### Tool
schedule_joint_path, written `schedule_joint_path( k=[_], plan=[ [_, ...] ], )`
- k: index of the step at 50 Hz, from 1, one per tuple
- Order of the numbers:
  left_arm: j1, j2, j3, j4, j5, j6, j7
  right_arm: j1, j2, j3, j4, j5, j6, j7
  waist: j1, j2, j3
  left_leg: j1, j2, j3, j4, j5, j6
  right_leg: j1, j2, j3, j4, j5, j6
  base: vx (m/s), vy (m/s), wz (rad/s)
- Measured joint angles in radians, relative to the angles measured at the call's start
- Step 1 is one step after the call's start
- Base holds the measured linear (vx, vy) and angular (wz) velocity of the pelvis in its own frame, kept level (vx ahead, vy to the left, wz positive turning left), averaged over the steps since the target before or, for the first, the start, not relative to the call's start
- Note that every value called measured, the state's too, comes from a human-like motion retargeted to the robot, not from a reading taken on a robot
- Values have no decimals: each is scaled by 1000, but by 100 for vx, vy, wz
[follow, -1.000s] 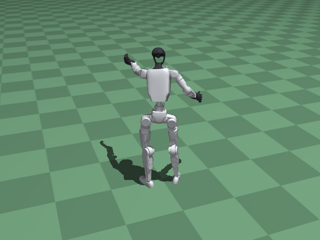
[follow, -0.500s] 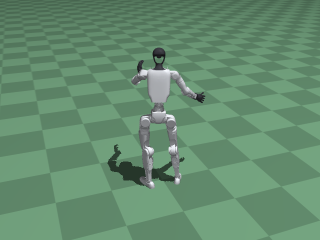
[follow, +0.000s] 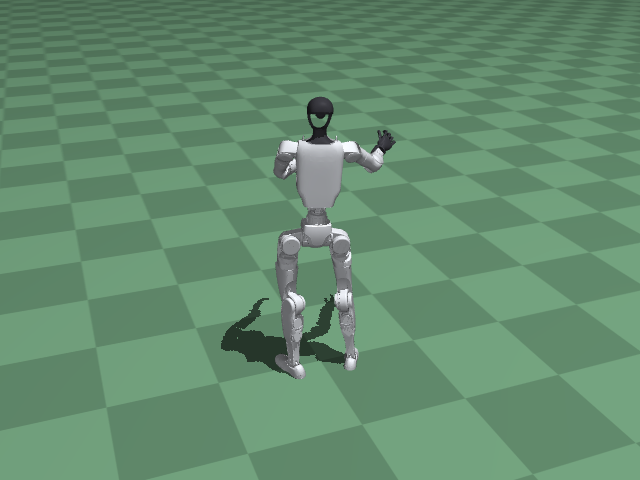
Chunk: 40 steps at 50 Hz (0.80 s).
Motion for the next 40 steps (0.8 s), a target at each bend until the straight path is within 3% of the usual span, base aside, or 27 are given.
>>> schedule_joint_path(
  k=[5, 11, 15, 19, 40],
  plan=[
    [-8, 15, -1, 21, 52, -12, 6, -162, -129, 198, -215, -385, 17, 59, 4, -8, -27, 13, 6, 1, 0, -4, -5, 10, 4, -1, 7, -8, 9, 0, 0, 0],
    [-2, 40, -12, 7, 73, -19, 4, -446, -268, 552, -473, -726, -5, 106, 18, -27, -57, 31, 14, 0, 7, -13, -7, 25, 9, -4, 19, -20, 13, 3, -2, 1],
    [11, 50, -13, -19, 71, -25, -3, -661, -292, 820, -626, -865, -51, 122, 31, -42, -71, 44, 21, -4, 14, -20, -8, 38, 12, -8, 31, -31, 13, 5, -3, 4],
    [25, 45, 4, -49, 56, -25, -39, -794, -248, 992, -695, -897, -100, 171, 45, -45, -77, 58, 27, -10, 22, -28, -5, 52, 14, -13, 46, -42, 11, 1, -1, 1],
    [22, 36, -24, -100, 54, -2, -120, -737, -160, 983, -690, -861, -101, 215, 81, -62, -88, 67, 36, -46, 32, -36, -3, 75, 15, -45, 68, -51, 6, 0, 0, 0]
  ],
)
